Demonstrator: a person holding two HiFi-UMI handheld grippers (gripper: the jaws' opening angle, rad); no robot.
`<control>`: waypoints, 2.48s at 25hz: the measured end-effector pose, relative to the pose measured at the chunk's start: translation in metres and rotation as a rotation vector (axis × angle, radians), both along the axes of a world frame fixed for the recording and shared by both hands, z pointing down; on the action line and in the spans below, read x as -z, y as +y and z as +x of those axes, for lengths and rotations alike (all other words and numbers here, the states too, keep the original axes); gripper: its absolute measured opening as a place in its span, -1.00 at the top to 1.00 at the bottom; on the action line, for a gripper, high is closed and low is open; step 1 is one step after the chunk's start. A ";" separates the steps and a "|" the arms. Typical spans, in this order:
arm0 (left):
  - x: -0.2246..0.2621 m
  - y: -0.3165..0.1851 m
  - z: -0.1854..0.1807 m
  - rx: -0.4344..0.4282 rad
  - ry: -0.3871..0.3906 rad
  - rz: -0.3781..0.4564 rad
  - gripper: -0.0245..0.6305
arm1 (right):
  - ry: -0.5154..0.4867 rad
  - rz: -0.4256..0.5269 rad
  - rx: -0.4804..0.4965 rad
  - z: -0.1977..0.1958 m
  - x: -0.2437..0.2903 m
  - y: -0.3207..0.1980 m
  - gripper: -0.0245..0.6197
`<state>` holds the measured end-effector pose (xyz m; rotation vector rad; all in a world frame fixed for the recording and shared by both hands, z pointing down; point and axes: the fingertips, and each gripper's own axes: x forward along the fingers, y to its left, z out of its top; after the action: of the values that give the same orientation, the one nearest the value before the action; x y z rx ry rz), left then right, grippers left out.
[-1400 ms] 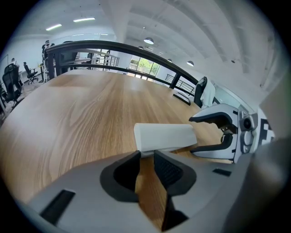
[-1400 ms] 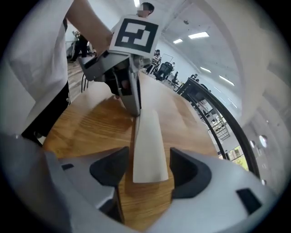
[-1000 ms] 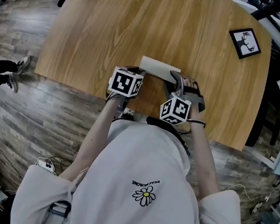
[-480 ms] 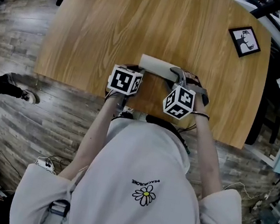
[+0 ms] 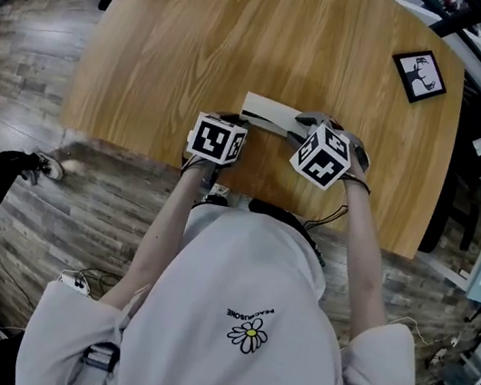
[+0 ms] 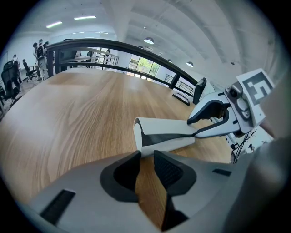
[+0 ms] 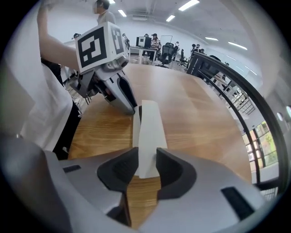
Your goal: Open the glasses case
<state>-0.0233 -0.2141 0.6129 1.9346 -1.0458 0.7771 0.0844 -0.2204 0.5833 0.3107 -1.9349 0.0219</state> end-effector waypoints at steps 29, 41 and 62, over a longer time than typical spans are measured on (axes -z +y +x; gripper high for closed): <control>0.000 -0.002 0.000 -0.001 0.012 0.014 0.60 | 0.083 0.287 -0.041 0.004 0.016 -0.051 0.88; 0.042 -0.024 -0.004 0.098 0.160 0.082 0.48 | -0.299 0.271 -0.344 -0.005 0.095 -0.071 0.64; 0.334 -0.062 0.008 0.135 0.113 1.060 0.87 | -0.977 0.858 -0.621 0.016 0.319 -0.030 0.90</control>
<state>-0.0150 -0.2760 0.2789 2.6586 -1.6917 -0.0355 0.1003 -0.2508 0.2643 1.7196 -2.6168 -0.3075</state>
